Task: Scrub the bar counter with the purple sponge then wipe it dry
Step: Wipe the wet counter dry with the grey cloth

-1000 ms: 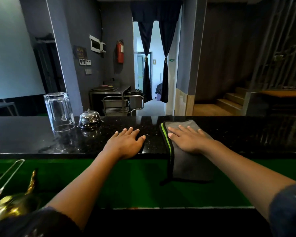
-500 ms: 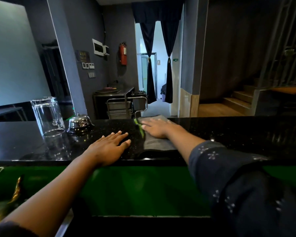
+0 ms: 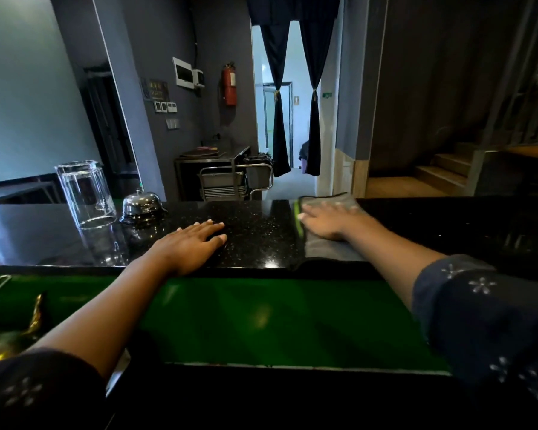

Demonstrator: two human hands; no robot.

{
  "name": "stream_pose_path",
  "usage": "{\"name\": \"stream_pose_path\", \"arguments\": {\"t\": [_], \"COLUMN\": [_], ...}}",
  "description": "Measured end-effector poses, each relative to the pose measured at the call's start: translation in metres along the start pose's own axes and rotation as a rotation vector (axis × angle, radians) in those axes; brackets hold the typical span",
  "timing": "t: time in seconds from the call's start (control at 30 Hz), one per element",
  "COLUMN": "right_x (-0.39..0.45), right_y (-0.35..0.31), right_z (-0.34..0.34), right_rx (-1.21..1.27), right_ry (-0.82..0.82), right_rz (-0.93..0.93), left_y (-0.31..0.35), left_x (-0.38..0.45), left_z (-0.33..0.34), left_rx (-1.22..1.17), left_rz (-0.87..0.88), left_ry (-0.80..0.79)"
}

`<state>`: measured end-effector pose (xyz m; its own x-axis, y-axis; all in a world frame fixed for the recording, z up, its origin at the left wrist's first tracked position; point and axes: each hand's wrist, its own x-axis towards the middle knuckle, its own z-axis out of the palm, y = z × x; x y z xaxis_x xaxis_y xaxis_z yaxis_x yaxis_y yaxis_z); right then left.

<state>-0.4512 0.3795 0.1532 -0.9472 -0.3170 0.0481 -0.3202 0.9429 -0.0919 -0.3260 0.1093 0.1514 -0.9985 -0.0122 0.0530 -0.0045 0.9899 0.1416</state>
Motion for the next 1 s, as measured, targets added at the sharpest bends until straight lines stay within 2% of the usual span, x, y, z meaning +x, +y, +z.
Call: {"name": "stream_pose_path", "arguments": {"t": [0.13,0.3,0.4,0.6,0.73,0.83,1.0], "right_x": [-0.04,-0.069,-0.043,0.053,0.083,0.084,0.071], "right_y": [-0.065,-0.055,-0.056,-0.103,-0.119,-0.076,0.063], "right_z": [0.005,0.013,0.006,0.003,0.009,0.01,0.001], "right_rx": [0.026,0.052,0.065,0.086,0.018,0.032,0.014], "right_ry": [-0.092,-0.094,-0.121,-0.127,-0.084,-0.086,-0.071], "right_rz": [-0.153,-0.284,-0.238,-0.028,-0.112,-0.134,0.274], "left_y": [0.007,0.003,-0.002,-0.014,-0.018,-0.017,-0.013], "left_x": [-0.008,-0.005,0.001,0.009,0.011,0.009,0.009], "left_z": [-0.003,-0.001,0.004,0.011,0.011,0.01,0.01], "left_rx": [-0.028,-0.026,-0.035,-0.022,-0.021,-0.026,-0.034], "left_rz": [-0.014,-0.005,-0.013,0.02,0.05,0.045,0.036], "left_ry": [-0.002,-0.01,0.037,0.063,0.056,0.026,0.042]}}
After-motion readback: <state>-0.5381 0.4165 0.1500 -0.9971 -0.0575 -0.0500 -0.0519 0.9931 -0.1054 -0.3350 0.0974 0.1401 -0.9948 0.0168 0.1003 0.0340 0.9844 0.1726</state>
